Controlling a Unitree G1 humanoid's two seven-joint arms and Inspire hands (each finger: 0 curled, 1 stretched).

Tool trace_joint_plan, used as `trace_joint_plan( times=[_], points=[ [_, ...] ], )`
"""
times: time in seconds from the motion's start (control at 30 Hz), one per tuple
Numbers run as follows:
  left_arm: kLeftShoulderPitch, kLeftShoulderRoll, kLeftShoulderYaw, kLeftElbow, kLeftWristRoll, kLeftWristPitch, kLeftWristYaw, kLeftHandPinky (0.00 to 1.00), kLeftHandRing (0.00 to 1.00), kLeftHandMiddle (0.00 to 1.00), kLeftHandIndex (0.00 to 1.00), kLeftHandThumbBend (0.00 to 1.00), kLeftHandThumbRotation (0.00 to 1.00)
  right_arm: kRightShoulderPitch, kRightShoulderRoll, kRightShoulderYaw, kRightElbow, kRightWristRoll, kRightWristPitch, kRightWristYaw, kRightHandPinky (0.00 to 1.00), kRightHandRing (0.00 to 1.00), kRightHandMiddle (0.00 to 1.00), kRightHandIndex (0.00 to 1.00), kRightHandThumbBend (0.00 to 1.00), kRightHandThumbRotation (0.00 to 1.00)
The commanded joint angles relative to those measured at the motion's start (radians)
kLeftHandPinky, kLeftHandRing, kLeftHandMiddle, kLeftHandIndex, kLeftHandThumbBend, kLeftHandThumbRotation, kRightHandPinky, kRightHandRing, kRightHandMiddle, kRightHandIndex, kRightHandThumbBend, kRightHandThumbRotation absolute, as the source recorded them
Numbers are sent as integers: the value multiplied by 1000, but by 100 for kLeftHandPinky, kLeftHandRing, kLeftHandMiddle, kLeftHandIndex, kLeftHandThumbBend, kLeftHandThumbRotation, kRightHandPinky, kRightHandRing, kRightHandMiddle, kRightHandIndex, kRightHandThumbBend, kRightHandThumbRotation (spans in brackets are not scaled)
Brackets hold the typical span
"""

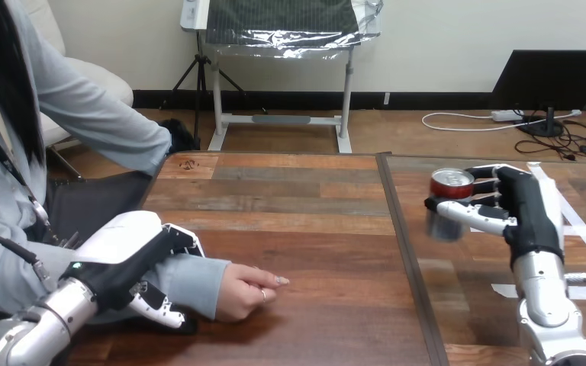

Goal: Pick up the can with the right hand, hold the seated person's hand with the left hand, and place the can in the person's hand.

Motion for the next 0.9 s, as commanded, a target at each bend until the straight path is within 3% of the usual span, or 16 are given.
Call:
trace_joint_plan(
  times=[0.0, 0.23, 0.67, 0.87],
  points=[
    [-19, 1, 29, -104, -42, -62, 35, 36, 40, 46, 48, 94, 0, -102, 16, 17, -48, -8, -6, -17, 40, 45, 52, 54, 75, 0],
    [-4, -5, 39, -147, -50, -70, 34, 34, 38, 45, 47, 93, 0, -103, 33, 18, -37, 0, -7, 2, 41, 46, 52, 55, 74, 0],
    [13, -22, 46, -207, -74, -86, 30, 33, 37, 44, 46, 94, 0, -103, 58, 43, -19, -25, -1, -21, 42, 46, 52, 55, 77, 0],
    [10, -35, 44, -211, -79, -103, 37, 32, 36, 43, 46, 94, 0, -97, 72, 39, -17, -15, -18, 6, 41, 45, 52, 55, 78, 0]
  ],
)
